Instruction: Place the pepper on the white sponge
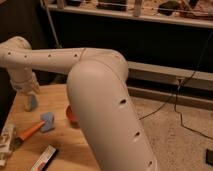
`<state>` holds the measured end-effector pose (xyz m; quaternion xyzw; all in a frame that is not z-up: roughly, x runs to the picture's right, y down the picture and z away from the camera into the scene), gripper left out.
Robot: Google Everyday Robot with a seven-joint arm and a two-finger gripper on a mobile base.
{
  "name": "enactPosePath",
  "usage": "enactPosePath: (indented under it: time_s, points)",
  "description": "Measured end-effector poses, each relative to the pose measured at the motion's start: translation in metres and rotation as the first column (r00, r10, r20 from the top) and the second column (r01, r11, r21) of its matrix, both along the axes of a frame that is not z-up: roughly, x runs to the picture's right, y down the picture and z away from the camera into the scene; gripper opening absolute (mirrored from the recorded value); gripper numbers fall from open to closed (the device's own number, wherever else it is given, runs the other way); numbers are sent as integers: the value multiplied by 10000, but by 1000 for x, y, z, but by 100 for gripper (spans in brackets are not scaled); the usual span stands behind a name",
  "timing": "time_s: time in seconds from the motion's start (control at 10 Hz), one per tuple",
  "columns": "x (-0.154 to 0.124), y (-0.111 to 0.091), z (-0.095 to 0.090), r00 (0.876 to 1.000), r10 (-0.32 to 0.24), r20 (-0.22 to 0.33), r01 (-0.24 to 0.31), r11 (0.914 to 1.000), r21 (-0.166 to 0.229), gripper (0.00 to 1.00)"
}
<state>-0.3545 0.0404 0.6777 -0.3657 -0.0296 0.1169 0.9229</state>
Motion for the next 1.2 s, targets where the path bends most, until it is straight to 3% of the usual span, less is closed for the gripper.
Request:
enactPosePath:
  time_s: [0.3,0.6,0.8,1.2]
  points:
    - [-2,-1,0,10000,-33,83,33,10000,33,65]
    - [-31,2,6,9941,-478,976,434,9980,462,65]
    - [-50,2,9,9825,-920,1621,784,9930,884,65]
    - [-74,16,15,9572,-1681,2357,1401,9814,1310,65]
